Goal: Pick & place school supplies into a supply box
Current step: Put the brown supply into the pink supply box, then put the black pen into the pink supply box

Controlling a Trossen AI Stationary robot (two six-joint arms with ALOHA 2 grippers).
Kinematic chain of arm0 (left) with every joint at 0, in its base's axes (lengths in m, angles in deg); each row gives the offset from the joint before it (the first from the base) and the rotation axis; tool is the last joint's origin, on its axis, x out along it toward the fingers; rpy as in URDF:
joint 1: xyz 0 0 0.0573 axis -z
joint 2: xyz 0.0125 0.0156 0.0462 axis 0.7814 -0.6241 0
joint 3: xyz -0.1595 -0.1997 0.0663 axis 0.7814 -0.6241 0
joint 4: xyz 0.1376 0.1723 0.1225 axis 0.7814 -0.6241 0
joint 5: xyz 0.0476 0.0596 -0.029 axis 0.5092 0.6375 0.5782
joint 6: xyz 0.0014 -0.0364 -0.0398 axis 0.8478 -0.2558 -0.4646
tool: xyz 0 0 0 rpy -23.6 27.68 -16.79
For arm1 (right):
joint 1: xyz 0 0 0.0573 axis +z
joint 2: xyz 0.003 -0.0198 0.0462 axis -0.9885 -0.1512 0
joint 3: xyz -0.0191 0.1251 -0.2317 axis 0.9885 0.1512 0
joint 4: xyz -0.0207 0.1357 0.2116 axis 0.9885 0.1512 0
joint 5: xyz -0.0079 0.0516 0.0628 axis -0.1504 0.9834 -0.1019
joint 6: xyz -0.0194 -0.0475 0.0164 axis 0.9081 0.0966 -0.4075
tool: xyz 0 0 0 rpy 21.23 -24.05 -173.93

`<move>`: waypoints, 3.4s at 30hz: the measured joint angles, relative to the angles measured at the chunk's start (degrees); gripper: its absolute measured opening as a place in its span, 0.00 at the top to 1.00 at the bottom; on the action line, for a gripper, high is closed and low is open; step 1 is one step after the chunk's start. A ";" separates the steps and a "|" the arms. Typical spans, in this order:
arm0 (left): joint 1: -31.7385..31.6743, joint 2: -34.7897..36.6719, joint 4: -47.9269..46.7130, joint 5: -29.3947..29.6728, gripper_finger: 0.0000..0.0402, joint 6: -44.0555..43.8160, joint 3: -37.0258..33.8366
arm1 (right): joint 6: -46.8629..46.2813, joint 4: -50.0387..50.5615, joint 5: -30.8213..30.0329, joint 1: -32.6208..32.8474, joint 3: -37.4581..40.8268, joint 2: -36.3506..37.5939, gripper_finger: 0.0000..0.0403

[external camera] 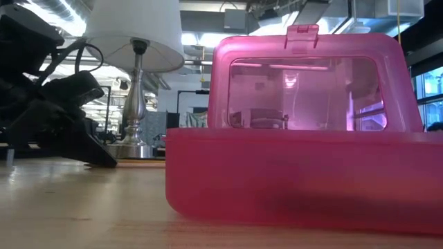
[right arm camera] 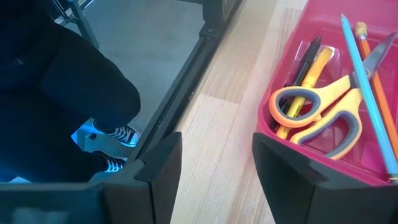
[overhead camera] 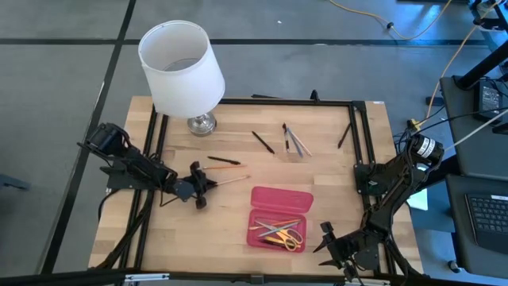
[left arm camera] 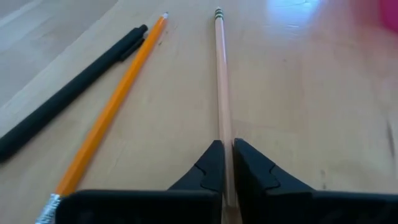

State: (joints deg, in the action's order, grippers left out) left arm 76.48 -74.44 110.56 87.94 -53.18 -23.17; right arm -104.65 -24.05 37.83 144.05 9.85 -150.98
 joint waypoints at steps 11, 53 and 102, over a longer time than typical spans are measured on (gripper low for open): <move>1.27 2.82 0.44 1.31 0.97 1.63 -0.01 | -0.11 1.07 0.02 0.02 0.00 0.02 0.51; 3.25 -2.72 -23.80 -8.02 0.97 25.31 44.61 | -4.78 3.59 3.13 0.00 0.00 0.02 0.51; 1.38 -12.22 -42.38 -18.90 0.83 28.31 58.85 | -15.55 1.46 4.98 0.02 -0.37 3.31 0.51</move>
State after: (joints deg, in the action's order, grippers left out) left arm 77.86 -86.66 68.18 69.05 -24.86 35.68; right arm -120.20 -22.59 42.81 144.07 9.48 -147.67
